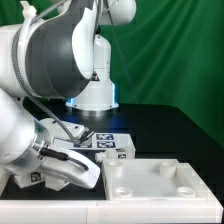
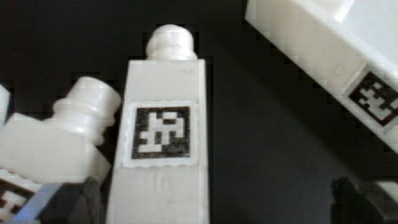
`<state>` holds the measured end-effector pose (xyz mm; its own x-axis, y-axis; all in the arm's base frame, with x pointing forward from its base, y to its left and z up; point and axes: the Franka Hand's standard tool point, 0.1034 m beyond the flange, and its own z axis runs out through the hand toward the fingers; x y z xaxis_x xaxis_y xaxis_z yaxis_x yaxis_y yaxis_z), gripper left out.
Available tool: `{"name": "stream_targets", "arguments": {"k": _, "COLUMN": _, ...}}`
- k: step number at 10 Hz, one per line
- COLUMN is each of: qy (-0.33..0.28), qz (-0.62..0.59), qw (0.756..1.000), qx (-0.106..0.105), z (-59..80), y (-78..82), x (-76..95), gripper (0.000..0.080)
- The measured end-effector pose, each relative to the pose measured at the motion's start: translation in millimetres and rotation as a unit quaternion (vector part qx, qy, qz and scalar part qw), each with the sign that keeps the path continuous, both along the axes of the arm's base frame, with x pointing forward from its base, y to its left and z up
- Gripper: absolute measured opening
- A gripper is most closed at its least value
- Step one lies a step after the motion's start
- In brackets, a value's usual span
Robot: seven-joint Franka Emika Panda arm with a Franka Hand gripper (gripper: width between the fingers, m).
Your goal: Assemble one leg
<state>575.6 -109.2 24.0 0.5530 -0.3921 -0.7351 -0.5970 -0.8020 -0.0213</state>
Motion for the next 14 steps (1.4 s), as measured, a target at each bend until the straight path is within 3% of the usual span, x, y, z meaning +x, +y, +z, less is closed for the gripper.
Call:
{"name": "stream_targets", "arguments": {"k": 4, "qy": -0.006, "qz": 0.001, "qw": 1.0, "qx": -0.005, "z": -11.8, "y": 3.6, "x": 0.1, "gripper": 0.0649}}
{"name": "stream_targets", "arguments": {"k": 14, "qy": 0.006, "qz": -0.007, "qw": 1.0, "qx": -0.003, "z": -18.4, "y": 3.1, "x": -10.6, "gripper": 0.0622}}
